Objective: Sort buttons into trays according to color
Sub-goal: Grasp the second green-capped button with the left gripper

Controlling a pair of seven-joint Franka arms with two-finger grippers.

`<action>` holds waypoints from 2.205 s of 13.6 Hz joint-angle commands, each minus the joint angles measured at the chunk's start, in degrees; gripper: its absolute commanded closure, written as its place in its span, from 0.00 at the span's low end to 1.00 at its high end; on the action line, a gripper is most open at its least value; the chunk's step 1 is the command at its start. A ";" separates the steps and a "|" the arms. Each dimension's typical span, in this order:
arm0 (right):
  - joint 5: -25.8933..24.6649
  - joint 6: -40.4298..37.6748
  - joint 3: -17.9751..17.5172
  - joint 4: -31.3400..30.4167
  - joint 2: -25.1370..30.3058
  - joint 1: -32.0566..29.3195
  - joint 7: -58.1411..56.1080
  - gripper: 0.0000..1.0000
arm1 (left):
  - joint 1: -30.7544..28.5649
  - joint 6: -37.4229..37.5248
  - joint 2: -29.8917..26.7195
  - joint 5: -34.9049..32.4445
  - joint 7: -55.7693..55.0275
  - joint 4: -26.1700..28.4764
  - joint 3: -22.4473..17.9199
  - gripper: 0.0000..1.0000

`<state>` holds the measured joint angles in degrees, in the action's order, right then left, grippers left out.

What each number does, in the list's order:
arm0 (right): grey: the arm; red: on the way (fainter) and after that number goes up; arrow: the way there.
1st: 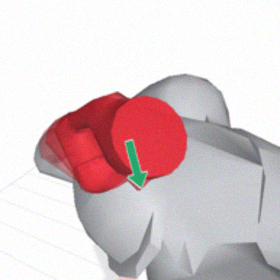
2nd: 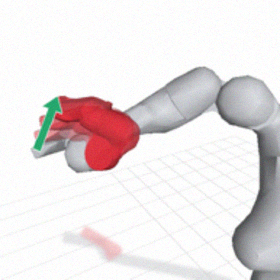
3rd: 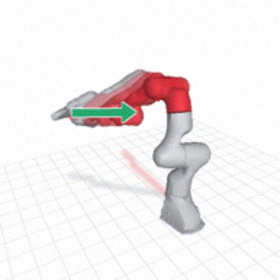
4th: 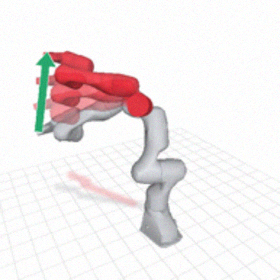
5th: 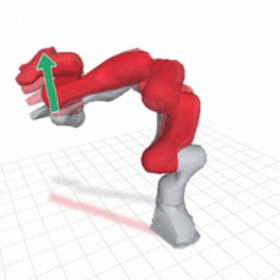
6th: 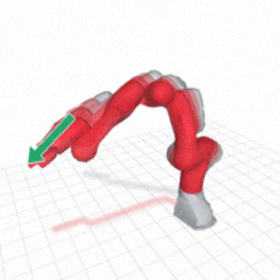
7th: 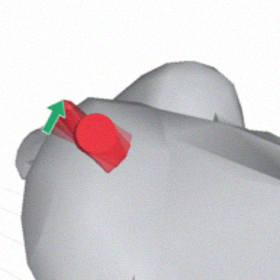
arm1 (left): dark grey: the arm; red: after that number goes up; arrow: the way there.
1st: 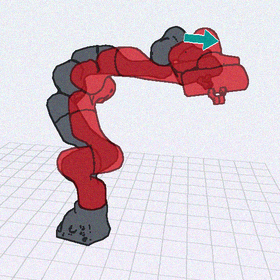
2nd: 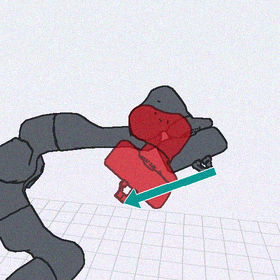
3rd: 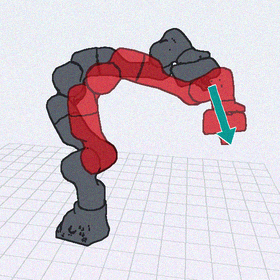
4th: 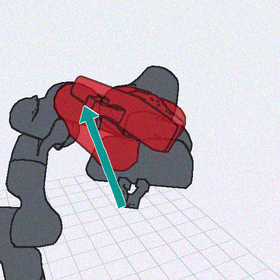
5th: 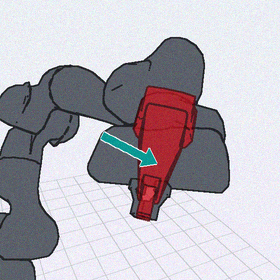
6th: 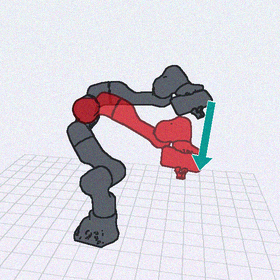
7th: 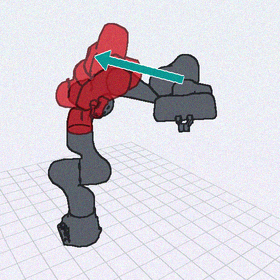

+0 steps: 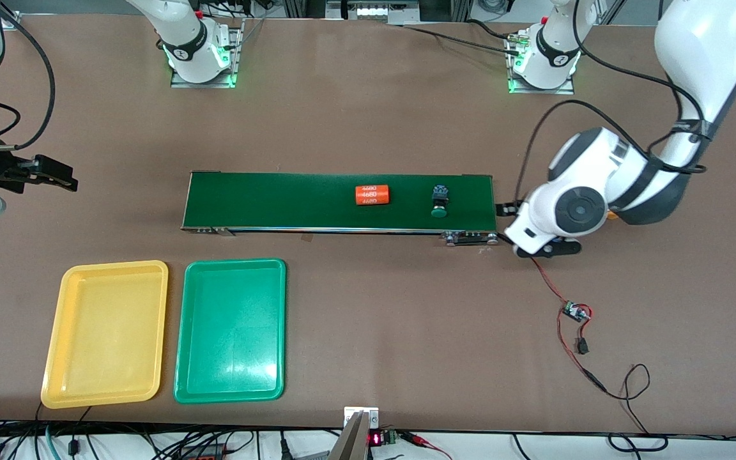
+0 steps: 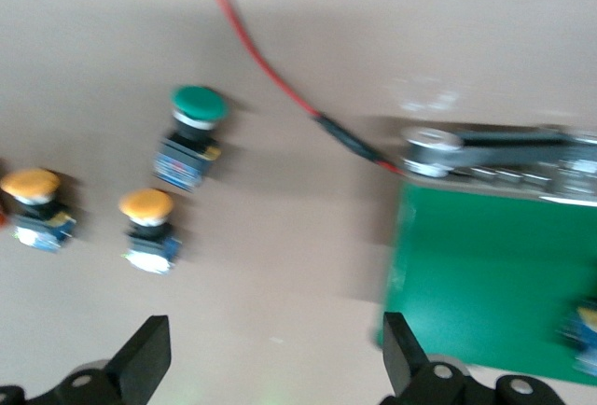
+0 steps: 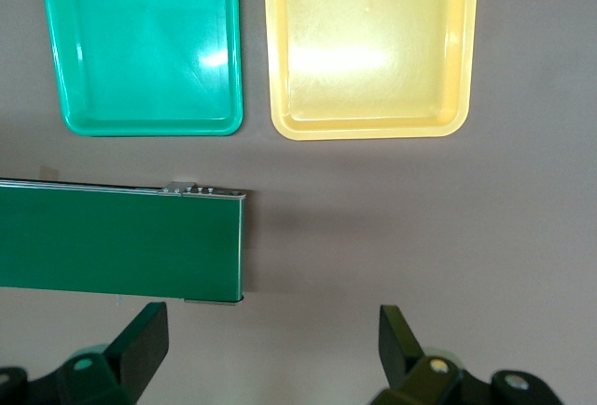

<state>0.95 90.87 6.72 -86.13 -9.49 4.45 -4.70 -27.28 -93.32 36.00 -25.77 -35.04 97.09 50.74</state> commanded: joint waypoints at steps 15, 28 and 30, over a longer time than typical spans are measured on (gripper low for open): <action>-0.43 -0.34 -0.48 0.44 -0.62 -0.58 -0.57 0.00 | -5.86 -24.28 2.32 -14.22 16.06 16.90 -8.02 0.56; -0.34 0.01 -0.48 0.44 -0.71 -0.23 0.13 0.00 | -1.75 -10.29 0.38 5.03 -1.84 8.82 7.00 0.78; 0.19 0.53 -0.48 0.44 -1.23 -0.32 0.13 0.00 | 2.04 -12.32 0.82 5.03 -6.77 9.08 6.74 0.78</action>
<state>0.97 91.00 6.68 -86.14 -10.16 4.43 -4.70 -28.27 -104.42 36.35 -21.66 -37.26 106.33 57.58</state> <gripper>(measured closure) 0.000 0.590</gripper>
